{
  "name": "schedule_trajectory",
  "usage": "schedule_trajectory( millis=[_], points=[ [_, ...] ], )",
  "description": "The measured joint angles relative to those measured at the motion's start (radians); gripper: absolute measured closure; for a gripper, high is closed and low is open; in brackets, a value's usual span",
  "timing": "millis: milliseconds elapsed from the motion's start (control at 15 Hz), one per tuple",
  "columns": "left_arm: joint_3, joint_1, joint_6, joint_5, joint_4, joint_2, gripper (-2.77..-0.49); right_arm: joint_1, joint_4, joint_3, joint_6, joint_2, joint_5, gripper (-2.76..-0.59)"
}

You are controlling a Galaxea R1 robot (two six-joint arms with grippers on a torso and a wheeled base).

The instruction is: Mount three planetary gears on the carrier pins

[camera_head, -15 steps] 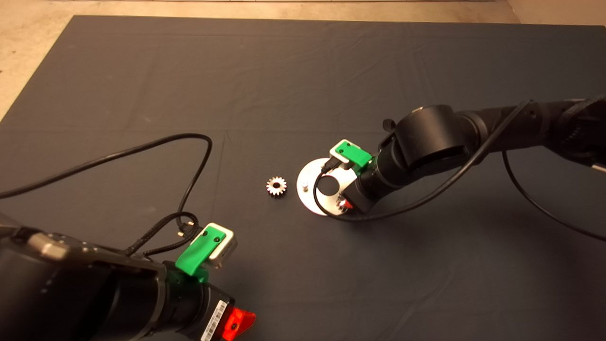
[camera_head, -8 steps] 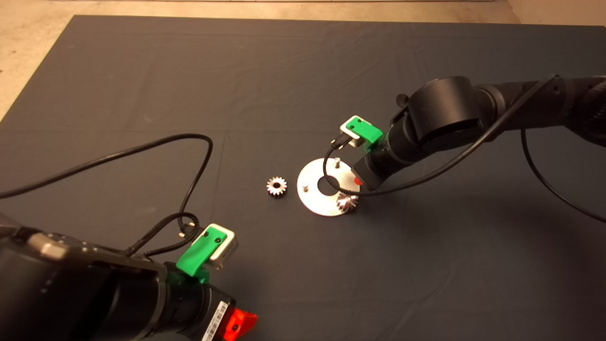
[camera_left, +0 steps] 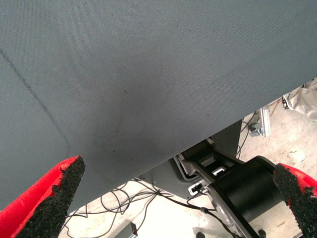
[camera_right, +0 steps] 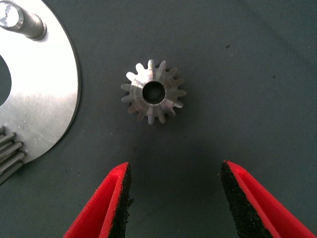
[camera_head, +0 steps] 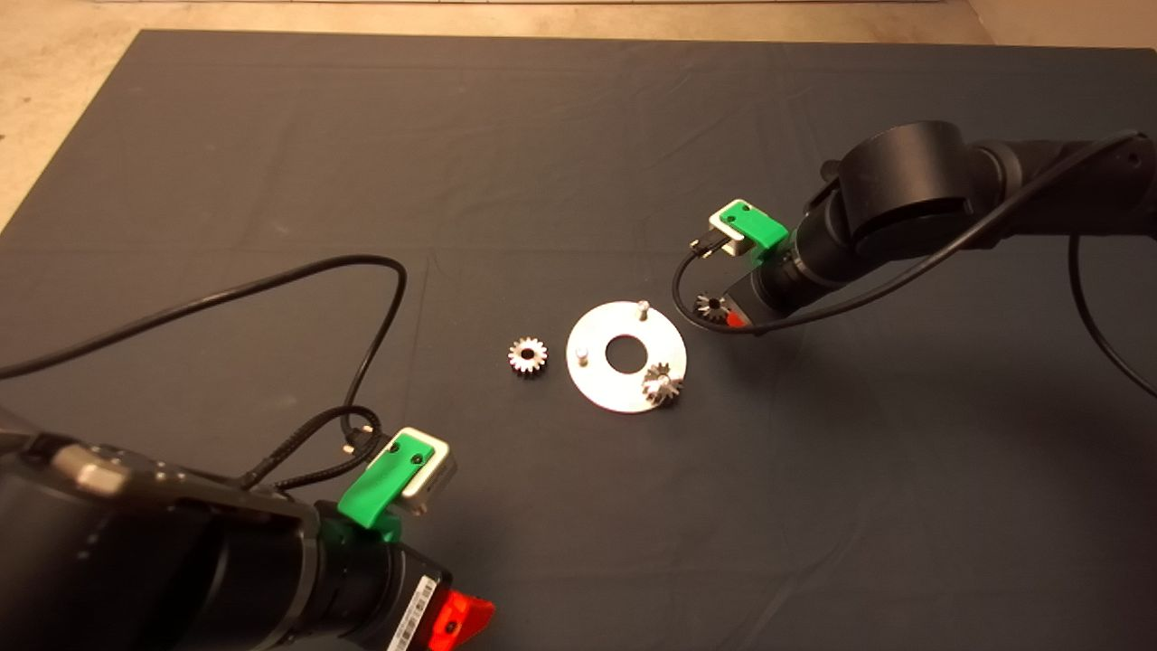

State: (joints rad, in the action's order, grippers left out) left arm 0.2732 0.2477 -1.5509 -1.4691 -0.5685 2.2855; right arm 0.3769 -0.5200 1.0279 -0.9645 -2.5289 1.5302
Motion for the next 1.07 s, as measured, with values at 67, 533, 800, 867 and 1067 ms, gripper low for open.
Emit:
schedule_trajectory(
  millis=[67, 533, 800, 867, 1067],
  points=[
    [0.000, 0.000, 0.000, 0.000, 0.000, 0.000, -2.77, 0.000, 0.000, 0.011, 0.001, 0.000, 0.000, -1.31],
    [0.000, 0.000, 0.000, 0.005, 0.000, 0.002, -2.77, -0.013, 0.000, 0.060, 0.003, 0.011, 0.000, -1.64],
    [0.000, 0.000, 0.000, 0.006, 0.000, 0.002, -2.77, -0.045, 0.000, 0.065, 0.003, 0.008, 0.000, -1.64],
    [0.000, 0.000, 0.000, 0.006, 0.000, 0.002, -2.77, -0.049, 0.000, 0.065, 0.003, 0.007, -0.004, -1.64],
    [0.000, 0.000, 0.000, 0.007, 0.000, 0.002, -2.77, -0.053, 0.000, 0.066, -0.001, -0.007, -0.051, -1.64]
  ],
)
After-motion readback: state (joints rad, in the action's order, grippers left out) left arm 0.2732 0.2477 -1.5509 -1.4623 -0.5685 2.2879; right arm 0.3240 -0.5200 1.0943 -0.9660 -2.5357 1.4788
